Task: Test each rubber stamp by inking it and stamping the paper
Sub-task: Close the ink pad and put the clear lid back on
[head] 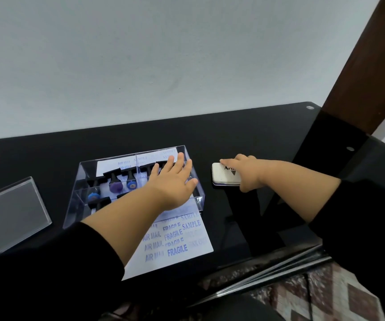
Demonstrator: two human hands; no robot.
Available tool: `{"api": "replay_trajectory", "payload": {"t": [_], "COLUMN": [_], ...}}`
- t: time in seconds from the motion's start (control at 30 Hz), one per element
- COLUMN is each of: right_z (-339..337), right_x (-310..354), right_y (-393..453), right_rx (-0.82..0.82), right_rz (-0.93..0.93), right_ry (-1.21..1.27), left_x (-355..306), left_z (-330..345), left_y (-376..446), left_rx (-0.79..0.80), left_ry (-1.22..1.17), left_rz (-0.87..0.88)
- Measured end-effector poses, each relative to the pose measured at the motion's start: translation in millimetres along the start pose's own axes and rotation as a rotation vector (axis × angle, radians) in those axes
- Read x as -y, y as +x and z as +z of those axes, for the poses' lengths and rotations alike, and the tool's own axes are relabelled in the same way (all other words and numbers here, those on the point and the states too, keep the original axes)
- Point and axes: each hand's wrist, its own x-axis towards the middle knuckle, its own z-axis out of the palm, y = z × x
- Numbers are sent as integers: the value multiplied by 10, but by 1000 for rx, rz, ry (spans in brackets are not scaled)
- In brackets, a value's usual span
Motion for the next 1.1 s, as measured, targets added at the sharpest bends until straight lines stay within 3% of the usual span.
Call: {"api": "replay_trajectory", "payload": {"t": [0.27,0.63,1.1], "right_z": [-55,-486,-592], "right_x": [32,433,1246], "right_y": [-92,-421,-422], "right_rx": [-67,-199,-88], "right_rz": [-12,-201,-324], "right_ry": [7,-62,-450], "left_x": [100,467,802], "left_z": [22,8,110], "left_y": [-68,-374,-666], "left_rx": [-17,-24,-101], "left_ry": [-41,-47,-68], "left_rz": [-30,-174,-238]}}
